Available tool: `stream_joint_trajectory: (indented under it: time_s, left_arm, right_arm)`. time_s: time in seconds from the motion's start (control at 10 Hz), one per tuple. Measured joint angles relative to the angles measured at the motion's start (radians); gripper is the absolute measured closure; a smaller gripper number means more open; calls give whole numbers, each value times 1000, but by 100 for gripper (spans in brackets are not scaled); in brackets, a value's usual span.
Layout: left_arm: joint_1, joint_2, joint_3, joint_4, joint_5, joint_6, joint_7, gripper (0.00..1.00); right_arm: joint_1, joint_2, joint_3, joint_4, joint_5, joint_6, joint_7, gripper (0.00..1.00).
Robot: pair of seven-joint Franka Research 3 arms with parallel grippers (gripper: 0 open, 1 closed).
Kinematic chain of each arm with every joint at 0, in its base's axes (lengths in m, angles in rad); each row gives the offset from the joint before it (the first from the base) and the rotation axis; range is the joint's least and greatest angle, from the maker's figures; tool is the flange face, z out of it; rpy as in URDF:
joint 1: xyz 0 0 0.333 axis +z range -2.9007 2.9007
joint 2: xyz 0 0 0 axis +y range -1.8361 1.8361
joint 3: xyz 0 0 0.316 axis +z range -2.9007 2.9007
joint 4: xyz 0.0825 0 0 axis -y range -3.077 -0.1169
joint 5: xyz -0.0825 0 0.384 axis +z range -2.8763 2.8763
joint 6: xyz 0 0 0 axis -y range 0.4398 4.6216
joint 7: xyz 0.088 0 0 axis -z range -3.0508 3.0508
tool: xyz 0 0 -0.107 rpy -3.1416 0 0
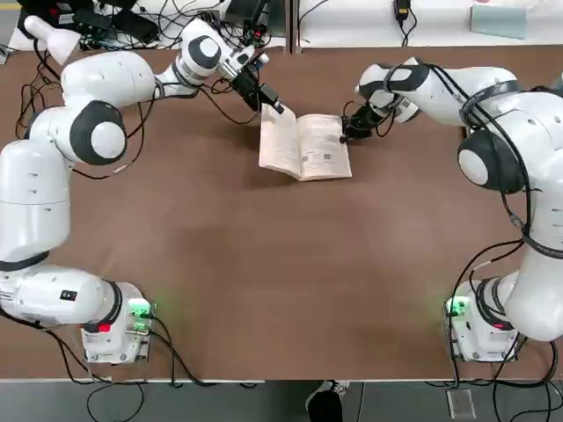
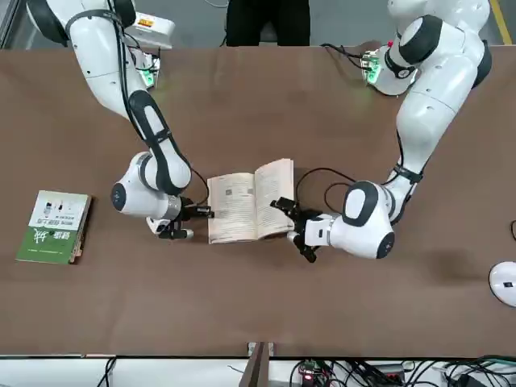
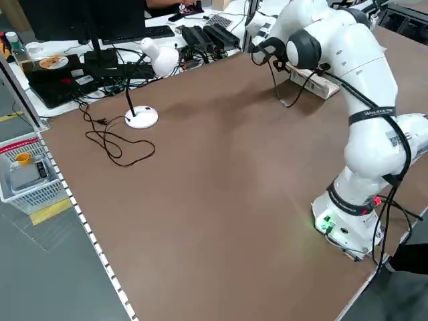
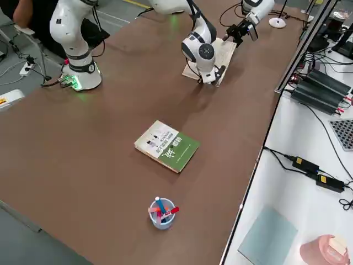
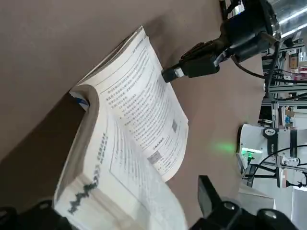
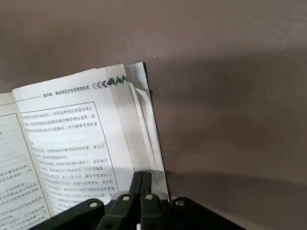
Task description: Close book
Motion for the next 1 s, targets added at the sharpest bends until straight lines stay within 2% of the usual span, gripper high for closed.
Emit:
stream_joint_trajectory:
  time_s: [1.0]
  left_arm:
    - [-18, 0, -13, 0, -16, -2, -148, 0]
  right_arm:
    - [0, 0, 0, 0, 0, 0, 0, 99]
